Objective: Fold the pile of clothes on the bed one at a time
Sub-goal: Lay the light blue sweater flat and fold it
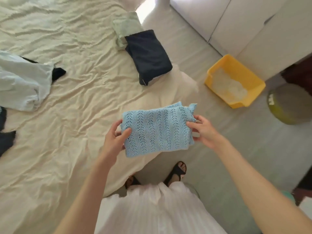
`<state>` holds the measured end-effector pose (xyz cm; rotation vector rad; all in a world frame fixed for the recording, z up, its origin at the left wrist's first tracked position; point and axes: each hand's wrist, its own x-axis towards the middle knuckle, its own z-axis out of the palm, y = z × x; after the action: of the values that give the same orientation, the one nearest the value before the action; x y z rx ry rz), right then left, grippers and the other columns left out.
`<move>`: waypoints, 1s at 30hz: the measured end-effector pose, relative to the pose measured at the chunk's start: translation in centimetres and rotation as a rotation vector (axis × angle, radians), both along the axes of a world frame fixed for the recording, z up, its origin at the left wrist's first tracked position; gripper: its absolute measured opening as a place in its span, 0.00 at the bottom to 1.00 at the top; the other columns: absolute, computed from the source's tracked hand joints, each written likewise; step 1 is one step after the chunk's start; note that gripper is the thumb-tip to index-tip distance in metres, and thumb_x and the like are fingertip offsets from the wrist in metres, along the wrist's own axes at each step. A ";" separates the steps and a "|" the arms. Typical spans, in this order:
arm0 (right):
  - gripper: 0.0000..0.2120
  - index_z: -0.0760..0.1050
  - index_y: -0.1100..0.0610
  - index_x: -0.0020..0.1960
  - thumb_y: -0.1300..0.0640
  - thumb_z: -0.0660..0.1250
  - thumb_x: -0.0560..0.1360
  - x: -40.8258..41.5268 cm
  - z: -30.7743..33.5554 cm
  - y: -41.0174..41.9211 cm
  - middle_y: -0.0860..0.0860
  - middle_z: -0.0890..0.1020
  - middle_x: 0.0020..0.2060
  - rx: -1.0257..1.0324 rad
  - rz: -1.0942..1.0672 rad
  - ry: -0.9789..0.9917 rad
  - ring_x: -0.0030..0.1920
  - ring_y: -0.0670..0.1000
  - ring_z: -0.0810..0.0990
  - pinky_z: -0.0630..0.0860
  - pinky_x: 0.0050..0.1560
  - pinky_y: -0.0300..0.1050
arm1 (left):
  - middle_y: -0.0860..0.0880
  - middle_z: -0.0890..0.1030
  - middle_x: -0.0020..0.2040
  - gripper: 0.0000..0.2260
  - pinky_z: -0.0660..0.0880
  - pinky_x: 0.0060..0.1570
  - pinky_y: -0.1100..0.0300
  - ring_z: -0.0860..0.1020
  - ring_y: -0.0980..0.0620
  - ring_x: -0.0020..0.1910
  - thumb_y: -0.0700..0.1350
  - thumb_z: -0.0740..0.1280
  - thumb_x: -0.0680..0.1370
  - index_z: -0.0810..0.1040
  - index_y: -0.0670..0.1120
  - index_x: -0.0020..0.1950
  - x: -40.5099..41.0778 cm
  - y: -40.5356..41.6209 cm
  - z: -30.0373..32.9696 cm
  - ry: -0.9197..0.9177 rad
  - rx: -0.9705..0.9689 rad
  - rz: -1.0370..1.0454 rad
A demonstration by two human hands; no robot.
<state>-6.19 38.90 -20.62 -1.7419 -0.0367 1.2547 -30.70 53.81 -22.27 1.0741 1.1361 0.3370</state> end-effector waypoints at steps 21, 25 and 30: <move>0.09 0.71 0.55 0.55 0.62 0.66 0.76 37.0 8.7 -0.2 0.54 0.79 0.51 0.116 0.140 -0.156 0.46 0.50 0.79 0.75 0.39 0.47 | 0.45 0.80 0.52 0.16 0.78 0.31 0.63 0.81 0.52 0.48 0.46 0.68 0.76 0.69 0.60 0.60 35.3 -3.5 6.7 -0.070 0.096 0.086; 0.08 0.72 0.53 0.52 0.62 0.67 0.75 43.5 9.0 3.9 0.52 0.80 0.49 0.135 0.182 -0.179 0.43 0.48 0.80 0.76 0.36 0.45 | 0.48 0.79 0.51 0.17 0.76 0.29 0.66 0.79 0.54 0.48 0.45 0.67 0.76 0.68 0.58 0.63 41.9 -0.2 6.2 -0.076 0.126 0.150; 0.08 0.72 0.52 0.49 0.63 0.67 0.75 51.6 9.7 10.9 0.50 0.81 0.45 0.097 0.262 -0.218 0.42 0.48 0.80 0.76 0.38 0.47 | 0.49 0.78 0.52 0.19 0.75 0.28 0.66 0.79 0.55 0.48 0.47 0.68 0.76 0.67 0.58 0.64 49.4 4.1 5.4 -0.097 0.089 0.233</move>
<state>45.45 49.80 -10.94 -1.8231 -0.4587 1.2194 18.68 57.94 -16.88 0.9928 1.1698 0.6220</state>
